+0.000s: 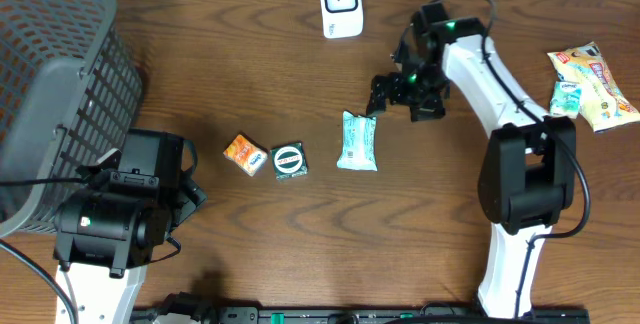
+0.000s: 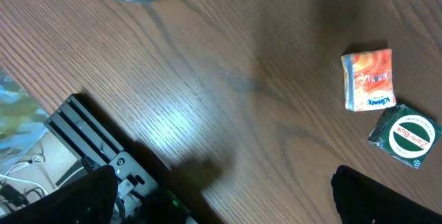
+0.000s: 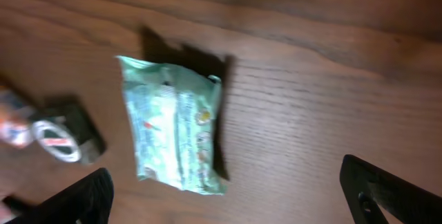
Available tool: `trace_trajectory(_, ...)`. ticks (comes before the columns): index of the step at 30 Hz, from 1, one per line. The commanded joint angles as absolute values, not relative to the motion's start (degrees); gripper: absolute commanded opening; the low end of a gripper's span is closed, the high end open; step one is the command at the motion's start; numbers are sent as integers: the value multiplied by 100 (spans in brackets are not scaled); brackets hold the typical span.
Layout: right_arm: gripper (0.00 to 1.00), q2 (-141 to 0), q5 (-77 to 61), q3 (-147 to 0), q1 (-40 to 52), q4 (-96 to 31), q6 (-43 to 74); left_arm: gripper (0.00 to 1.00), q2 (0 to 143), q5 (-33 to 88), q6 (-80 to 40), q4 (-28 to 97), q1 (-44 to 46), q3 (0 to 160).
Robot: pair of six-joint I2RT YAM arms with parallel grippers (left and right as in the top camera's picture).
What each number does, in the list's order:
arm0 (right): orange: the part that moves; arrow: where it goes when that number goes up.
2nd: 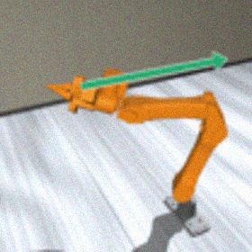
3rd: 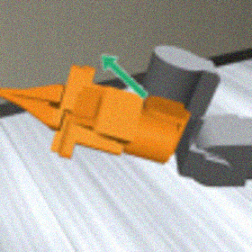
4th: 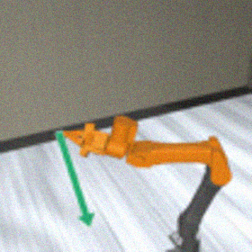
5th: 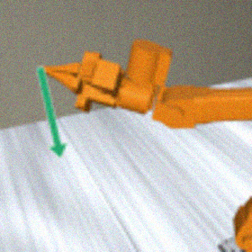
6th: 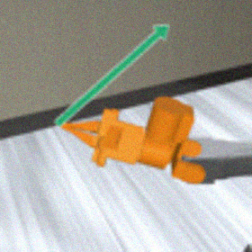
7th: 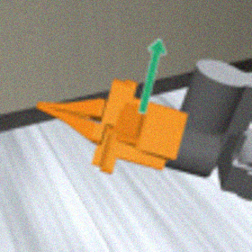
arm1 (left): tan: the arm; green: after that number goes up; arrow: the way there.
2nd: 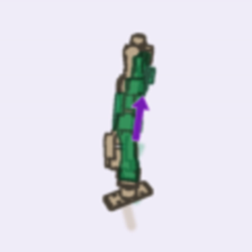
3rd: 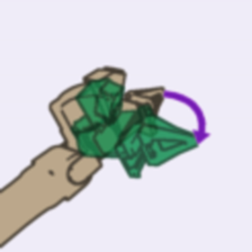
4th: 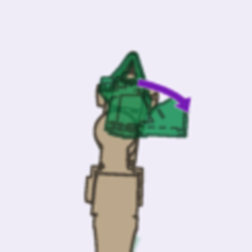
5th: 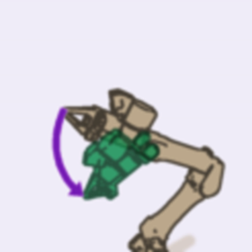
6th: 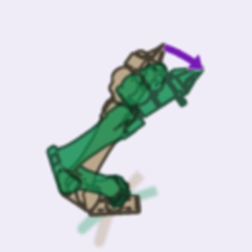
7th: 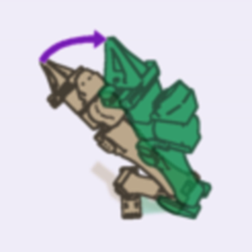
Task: Scan the item barcode
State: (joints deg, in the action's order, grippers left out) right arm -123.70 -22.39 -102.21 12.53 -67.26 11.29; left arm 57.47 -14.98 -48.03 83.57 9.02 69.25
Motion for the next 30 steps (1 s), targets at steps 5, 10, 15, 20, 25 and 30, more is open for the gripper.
trace_trajectory(5, 96, -12409, -2932, -9856, 1409, -6143, 943, 98, 5721, -1590, -4856, 8372, 880, 7035)
trace_trajectory(10, 89, -12409, -2930, -9393, 1522, -5629, 1225, 98, 5721, -1590, -4856, 8372, 880, 7035)
trace_trajectory(15, 79, -12409, -2941, -9255, 1448, -5570, 1273, 97, 5721, -1592, -4858, 8372, 880, 7035)
trace_trajectory(20, 80, -12407, -3299, -9255, 1273, -5570, 1280, 98, 5721, -1590, -4856, 8372, 880, 7035)
trace_trajectory(25, 82, -12355, -3787, -9255, 1046, -5732, 1142, 98, 5721, -1590, -4858, 8372, 880, 7035)
trace_trajectory(30, 79, -12114, -3756, -9255, 1017, -5876, 1017, 97, 5721, -1592, -4858, 8372, 880, 7035)
